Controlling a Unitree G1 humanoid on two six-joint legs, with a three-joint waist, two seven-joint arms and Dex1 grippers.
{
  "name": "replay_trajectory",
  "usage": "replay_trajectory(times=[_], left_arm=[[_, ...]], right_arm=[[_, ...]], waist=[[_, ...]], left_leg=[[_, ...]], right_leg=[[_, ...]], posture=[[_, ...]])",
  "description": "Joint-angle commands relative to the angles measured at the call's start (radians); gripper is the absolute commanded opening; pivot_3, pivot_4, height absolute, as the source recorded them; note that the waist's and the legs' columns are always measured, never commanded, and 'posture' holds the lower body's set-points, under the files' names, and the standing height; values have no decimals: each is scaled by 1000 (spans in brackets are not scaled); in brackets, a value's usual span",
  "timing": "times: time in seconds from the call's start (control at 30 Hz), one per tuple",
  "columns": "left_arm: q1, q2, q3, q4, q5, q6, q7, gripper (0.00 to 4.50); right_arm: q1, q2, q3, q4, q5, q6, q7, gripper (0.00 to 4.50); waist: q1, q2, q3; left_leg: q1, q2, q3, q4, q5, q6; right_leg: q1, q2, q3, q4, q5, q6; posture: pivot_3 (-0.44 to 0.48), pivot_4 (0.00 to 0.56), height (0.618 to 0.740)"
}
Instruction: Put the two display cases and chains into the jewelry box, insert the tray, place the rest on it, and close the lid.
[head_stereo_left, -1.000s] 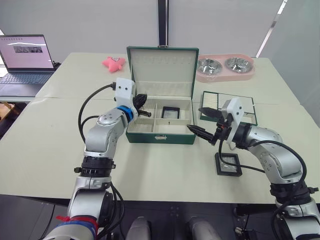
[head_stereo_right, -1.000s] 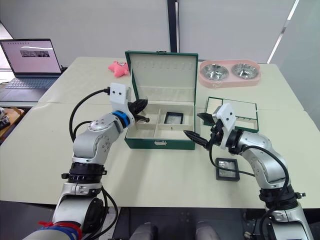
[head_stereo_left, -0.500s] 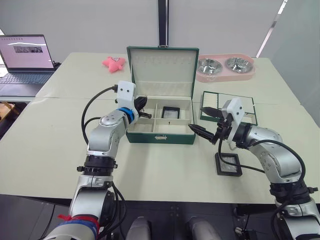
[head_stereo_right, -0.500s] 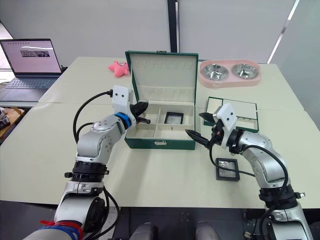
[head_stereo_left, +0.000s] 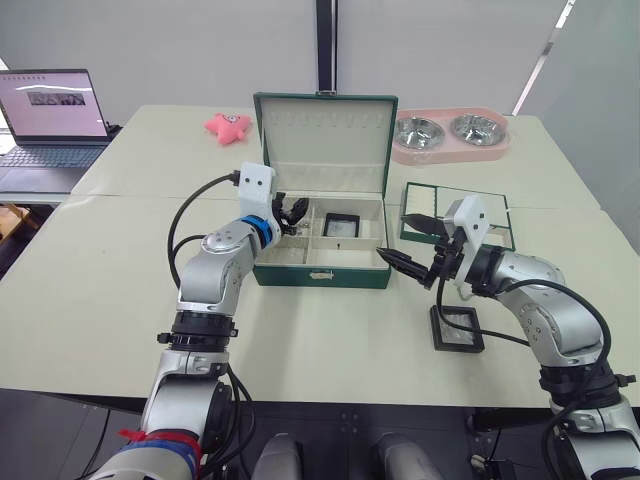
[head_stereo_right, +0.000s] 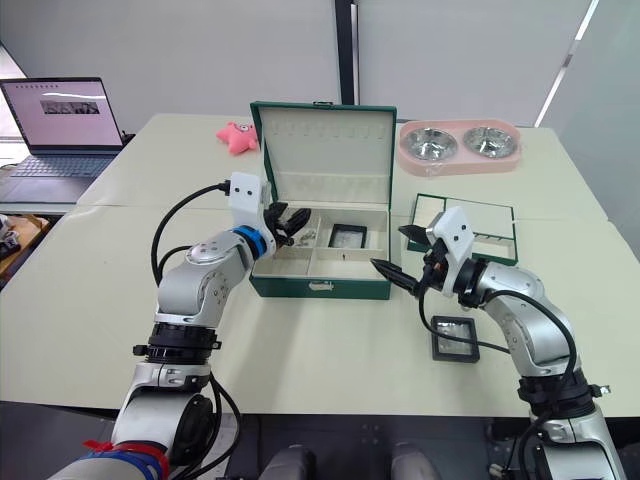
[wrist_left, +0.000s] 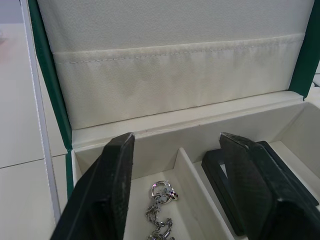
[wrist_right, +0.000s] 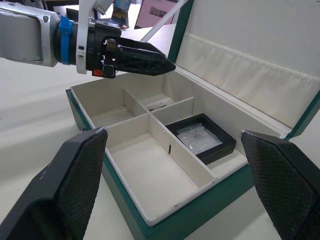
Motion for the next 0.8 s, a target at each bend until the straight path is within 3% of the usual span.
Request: replay_trajectory(times=[0.03, 0.1, 0.43, 0.57, 0.8], left_arm=[[-20, -4, 0, -41, -3, -13, -9, 4080], [-19, -6, 0, -45, -6, -13, -11, 4458], [-6, -10, 7, -98, -48, 4, -62, 4458], [17, 22, 25, -184, -117, 36, -143, 4458], [147, 241, 172, -397, -362, 214, -343, 4458]], right_arm=[[-5, -6, -29, -26, 7, -15, -3, 4500], [-4, -6, -29, -27, 7, -15, -3, 4500], [-2, -10, -37, -23, 7, -16, -1, 4500], [16, -24, -62, -33, 14, -11, -2, 4500], [138, -104, -195, -50, 63, -9, 17, 4500]], waist=[[0, 0, 0], [0, 0, 0], [0, 0, 0], [0, 0, 0], [-6, 0, 0]], left_leg=[[0, 0, 0, 0, 0, 0], [0, 0, 0, 0, 0, 0], [0, 0, 0, 0, 0, 0], [0, 0, 0, 0, 0, 0], [0, 1, 0, -1, 0, 0]], right_leg=[[0, 0, 0, 0, 0, 0], [0, 0, 0, 0, 0, 0], [0, 0, 0, 0, 0, 0], [0, 0, 0, 0, 0, 0], [0, 0, 0, 0, 0, 0]], posture=[[0, 150, 740], [0, 150, 740], [0, 150, 740], [0, 150, 740], [0, 150, 740]])
